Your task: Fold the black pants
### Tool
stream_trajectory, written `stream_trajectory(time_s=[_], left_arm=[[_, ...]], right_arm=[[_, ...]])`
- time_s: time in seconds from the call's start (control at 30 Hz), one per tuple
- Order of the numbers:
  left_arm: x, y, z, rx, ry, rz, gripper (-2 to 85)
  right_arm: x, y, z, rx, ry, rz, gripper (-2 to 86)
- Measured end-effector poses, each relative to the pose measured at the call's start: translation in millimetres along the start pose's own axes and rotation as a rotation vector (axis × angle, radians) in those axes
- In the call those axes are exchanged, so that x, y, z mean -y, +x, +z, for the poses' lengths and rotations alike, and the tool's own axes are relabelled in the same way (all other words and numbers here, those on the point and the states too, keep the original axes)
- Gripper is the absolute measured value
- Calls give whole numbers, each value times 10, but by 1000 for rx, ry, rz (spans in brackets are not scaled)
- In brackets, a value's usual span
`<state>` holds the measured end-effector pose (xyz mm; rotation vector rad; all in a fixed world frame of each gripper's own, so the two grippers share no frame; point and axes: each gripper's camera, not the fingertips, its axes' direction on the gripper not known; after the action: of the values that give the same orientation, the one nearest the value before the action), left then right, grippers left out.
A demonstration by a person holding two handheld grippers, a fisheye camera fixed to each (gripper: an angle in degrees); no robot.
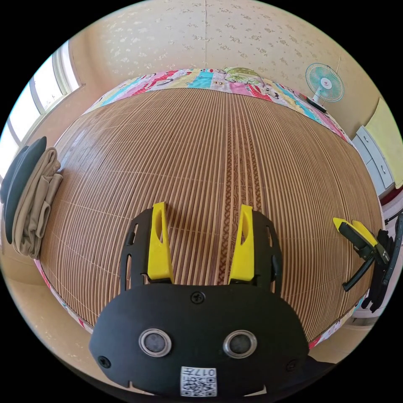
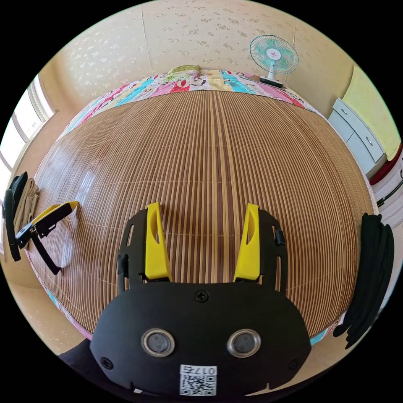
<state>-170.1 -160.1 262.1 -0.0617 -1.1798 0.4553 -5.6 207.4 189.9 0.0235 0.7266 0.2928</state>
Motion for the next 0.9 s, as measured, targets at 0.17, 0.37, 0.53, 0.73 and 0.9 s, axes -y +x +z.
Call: stream_trajectory(time_s=[0.17, 0.37, 0.53, 0.73, 0.9], left_arm=[[37, -27, -25, 0, 0, 0, 229], [64, -35, -45, 0, 0, 0, 228], [76, -24, -56, 0, 1, -1, 229], [79, 10, -60, 0, 1, -1, 228], [73, 55, -55, -1, 1, -1, 229]], right_arm=[[7, -12, -1, 0, 0, 0, 260], [16, -30, -17, 0, 0, 1, 259], [24, -47, -42, 0, 1, 1, 260], [36, -72, -86, 0, 1, 1, 260], [51, -97, -138, 0, 1, 2, 260]])
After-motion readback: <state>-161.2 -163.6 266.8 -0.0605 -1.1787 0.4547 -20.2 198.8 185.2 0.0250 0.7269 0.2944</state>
